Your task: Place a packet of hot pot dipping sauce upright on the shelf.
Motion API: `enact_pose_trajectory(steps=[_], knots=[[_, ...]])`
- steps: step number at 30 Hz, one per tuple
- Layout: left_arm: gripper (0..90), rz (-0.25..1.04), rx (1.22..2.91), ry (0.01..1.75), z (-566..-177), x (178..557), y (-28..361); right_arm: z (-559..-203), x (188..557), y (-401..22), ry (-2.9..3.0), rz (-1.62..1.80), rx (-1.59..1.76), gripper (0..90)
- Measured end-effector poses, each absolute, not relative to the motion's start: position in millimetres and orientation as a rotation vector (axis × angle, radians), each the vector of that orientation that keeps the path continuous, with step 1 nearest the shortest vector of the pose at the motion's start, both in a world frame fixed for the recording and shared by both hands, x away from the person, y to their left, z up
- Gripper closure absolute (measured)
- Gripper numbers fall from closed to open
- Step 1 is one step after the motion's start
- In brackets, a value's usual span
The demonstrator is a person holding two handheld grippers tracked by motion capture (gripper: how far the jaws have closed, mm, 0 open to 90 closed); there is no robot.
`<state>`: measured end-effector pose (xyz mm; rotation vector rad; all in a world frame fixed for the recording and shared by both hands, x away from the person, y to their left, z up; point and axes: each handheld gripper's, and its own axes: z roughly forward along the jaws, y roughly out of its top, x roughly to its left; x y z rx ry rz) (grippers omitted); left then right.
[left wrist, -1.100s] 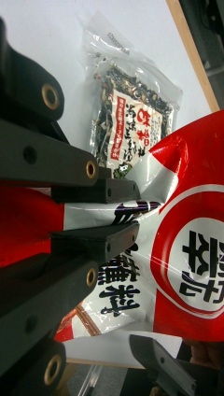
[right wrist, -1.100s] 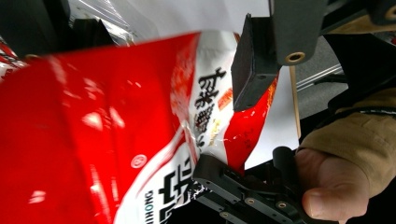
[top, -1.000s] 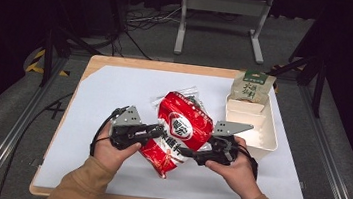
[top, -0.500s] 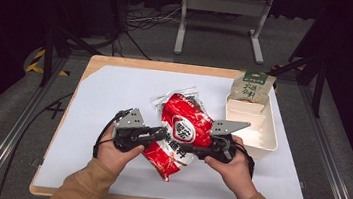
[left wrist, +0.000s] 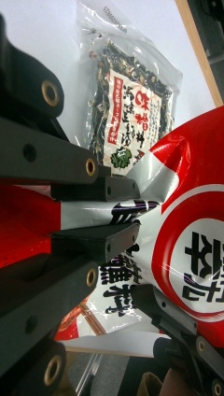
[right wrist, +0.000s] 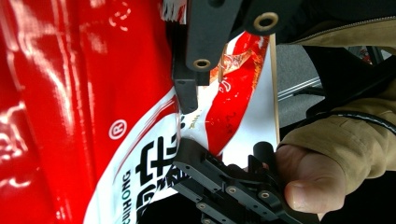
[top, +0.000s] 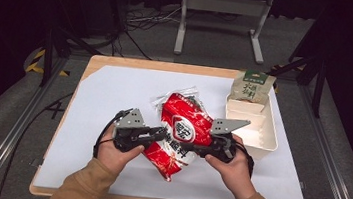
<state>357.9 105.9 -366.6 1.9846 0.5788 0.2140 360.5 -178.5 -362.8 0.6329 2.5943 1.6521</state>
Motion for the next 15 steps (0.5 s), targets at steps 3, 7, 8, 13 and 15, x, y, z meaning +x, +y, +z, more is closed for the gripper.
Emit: enact_pose_trajectory(steps=[3,7,8,13,15], knots=[[76.5,0.228,1.977,0.603,-366,358,108,-362,362,-180,2.61,1.651,0.632,89.4],[71.8,0.207,1.949,0.61,-365,361,114,-362,364,-182,2.629,1.625,0.632,89.5],[68.6,0.208,1.951,0.603,-364,361,114,-362,365,-183,2.631,1.621,0.634,89.5],[57.6,0.218,1.948,0.586,-362,360,115,-351,366,-189,2.628,1.566,0.592,89.5],[56.2,0.217,1.948,0.589,-362,361,117,-349,366,-190,2.632,1.559,0.584,89.5]])
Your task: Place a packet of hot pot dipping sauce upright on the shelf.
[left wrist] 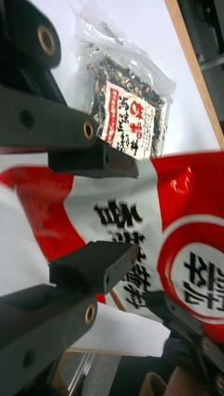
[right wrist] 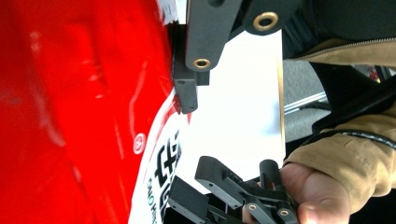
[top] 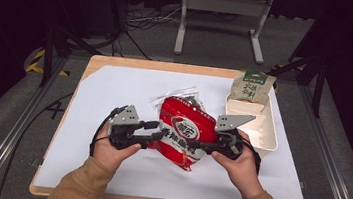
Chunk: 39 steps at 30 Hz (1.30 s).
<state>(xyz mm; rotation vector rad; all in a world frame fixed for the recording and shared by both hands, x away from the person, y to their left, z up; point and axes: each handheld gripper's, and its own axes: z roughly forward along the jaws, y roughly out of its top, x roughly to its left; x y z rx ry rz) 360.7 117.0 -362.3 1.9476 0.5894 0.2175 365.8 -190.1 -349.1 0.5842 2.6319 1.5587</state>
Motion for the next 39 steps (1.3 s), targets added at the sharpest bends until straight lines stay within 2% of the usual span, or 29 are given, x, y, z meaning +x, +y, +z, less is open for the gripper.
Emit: enact_pose_trajectory(steps=[21,39], knots=[[44.6,0.262,1.934,0.699,-367,373,140,-282,381,-233,2.567,1.292,0.51,89.4],[40.1,0.33,1.941,0.769,-373,382,158,-250,396,-267,2.489,1.228,0.517,89.3]])
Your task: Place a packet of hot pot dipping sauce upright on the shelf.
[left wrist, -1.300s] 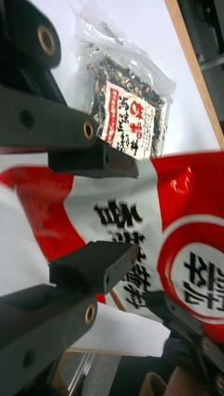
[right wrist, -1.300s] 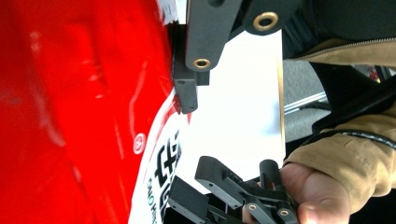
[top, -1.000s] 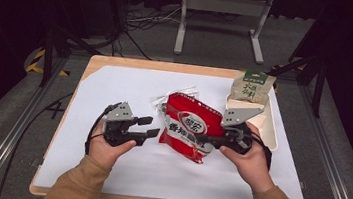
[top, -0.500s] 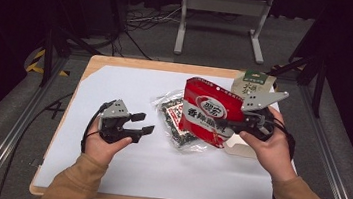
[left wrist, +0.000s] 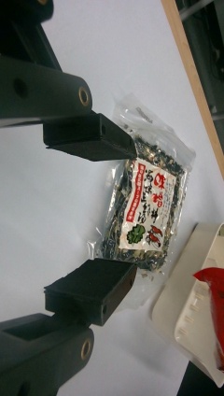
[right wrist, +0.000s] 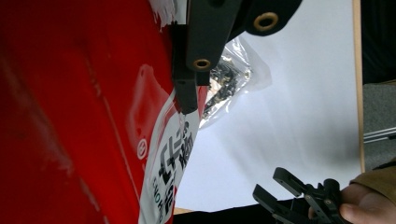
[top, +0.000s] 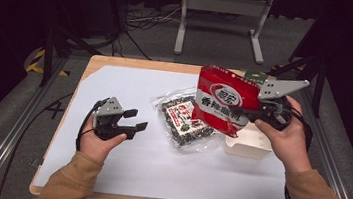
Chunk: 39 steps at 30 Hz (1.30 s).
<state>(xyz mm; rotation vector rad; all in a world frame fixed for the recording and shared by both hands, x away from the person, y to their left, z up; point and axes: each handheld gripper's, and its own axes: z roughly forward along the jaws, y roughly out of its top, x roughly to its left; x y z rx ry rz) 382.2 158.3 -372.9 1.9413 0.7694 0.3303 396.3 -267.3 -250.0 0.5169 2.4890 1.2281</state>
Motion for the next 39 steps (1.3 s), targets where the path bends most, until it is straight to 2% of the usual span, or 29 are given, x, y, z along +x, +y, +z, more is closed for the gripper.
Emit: enact_pose_trajectory(steps=[17,39], knots=[[38.5,0.348,1.973,0.795,-380,386,163,-233,416,-296,2.43,1.153,0.465,89.3],[37.9,0.343,1.981,0.82,-384,386,167,-229,444,-331,2.339,1.105,0.469,89.2]])
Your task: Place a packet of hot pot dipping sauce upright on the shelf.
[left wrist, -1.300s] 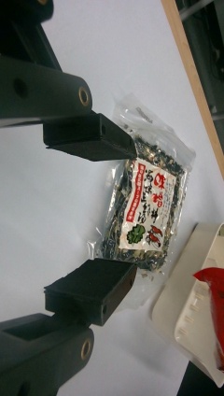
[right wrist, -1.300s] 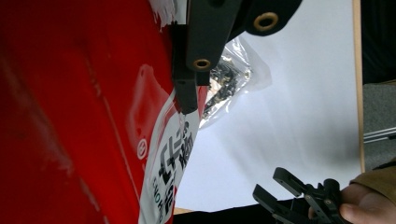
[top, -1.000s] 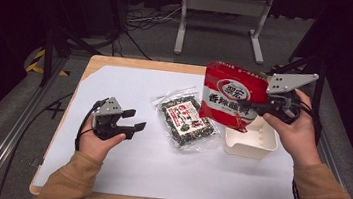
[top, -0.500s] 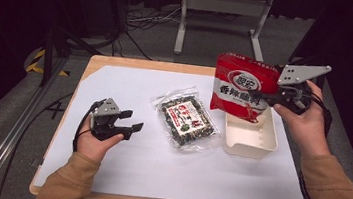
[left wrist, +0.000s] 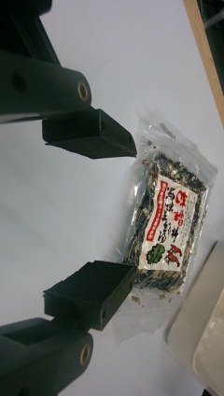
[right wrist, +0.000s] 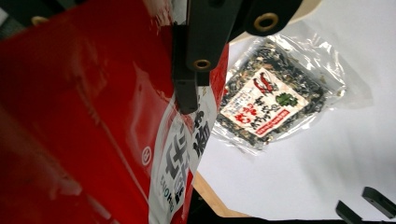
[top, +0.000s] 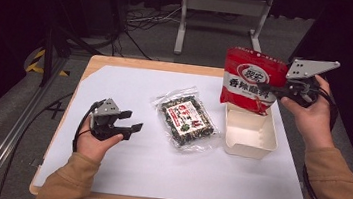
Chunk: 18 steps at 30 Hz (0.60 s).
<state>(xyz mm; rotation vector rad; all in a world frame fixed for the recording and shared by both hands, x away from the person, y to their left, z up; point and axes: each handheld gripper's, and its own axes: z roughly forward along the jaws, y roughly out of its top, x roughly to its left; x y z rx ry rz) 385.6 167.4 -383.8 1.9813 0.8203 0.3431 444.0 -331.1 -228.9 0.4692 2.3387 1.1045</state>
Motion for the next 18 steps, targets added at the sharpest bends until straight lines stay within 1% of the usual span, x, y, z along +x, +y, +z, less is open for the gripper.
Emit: enact_pose_trajectory(steps=[9,18], knots=[[37.9,0.335,1.984,0.823,-384,386,166,-236,455,-348,2.318,1.121,0.477,89.1],[37.6,0.328,1.984,0.82,-386,387,165,-245,464,-357,2.32,1.109,0.494,89.1]])
